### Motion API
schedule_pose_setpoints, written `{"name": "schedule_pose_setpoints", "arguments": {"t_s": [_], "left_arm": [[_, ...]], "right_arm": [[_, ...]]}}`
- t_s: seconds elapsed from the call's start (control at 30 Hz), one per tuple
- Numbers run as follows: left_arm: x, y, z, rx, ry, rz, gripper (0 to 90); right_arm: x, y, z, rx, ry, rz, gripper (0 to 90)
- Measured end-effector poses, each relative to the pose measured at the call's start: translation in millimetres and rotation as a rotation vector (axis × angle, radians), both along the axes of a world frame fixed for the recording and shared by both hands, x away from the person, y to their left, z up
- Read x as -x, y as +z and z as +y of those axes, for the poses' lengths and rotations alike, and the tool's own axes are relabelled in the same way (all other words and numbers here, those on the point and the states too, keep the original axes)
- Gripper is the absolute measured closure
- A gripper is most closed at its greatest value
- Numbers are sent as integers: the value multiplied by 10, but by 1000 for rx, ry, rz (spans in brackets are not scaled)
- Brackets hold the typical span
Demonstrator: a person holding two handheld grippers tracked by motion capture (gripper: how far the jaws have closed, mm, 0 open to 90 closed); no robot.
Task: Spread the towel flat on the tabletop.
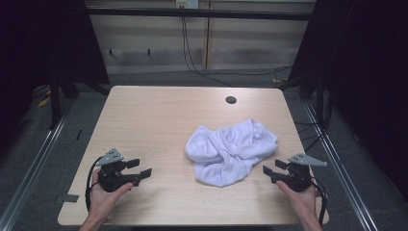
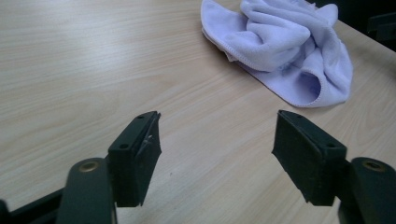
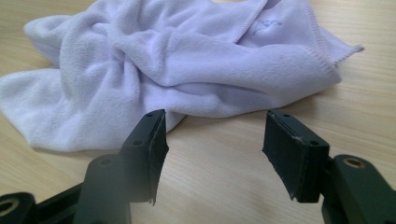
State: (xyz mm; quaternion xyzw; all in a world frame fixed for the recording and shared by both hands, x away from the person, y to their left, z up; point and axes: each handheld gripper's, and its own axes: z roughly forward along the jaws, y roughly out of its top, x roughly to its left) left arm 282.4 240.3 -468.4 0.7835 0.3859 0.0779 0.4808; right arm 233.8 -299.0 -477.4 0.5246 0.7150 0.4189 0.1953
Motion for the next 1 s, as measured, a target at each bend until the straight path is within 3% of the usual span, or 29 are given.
{"name": "schedule_pose_setpoints", "arguments": {"t_s": [0.07, 0.13, 0.2, 0.27, 0.43, 0.57, 0.67, 0.77, 0.93, 1.0], "left_arm": [[-8, -4, -24, -23, -25, -13, 268], [-17, -7, -46, -6, -34, -9, 260], [-14, -7, -65, -20, -44, -18, 261], [4, 1, -59, -32, -28, -36, 271], [37, 15, -13, 7, -33, -35, 261], [52, 19, -6, 22, -38, -24, 266], [51, 10, -23, 2, -47, -20, 279], [36, 3, -33, -8, -56, -13, 280], [31, -3, -28, -22, -44, -15, 269], [30, 2, -34, -33, -43, -16, 270]], "right_arm": [[-3, 14, 0, -19, 6, 0, 417], [-7, 34, -15, -15, 16, -2, 421], [-9, 40, -28, -31, 25, 5, 451], [-12, 41, -24, -18, 36, 9, 474], [-62, 65, 14, -30, 93, 33, 476], [-172, 149, 75, -49, 145, 34, 468], [-263, 113, 155, -68, 180, 60, 429], [-337, 86, 239, -7, 206, 81, 406], [-518, 170, 256, -26, 217, 80, 335], [-623, 195, 275, -9, 225, 77, 332]]}}
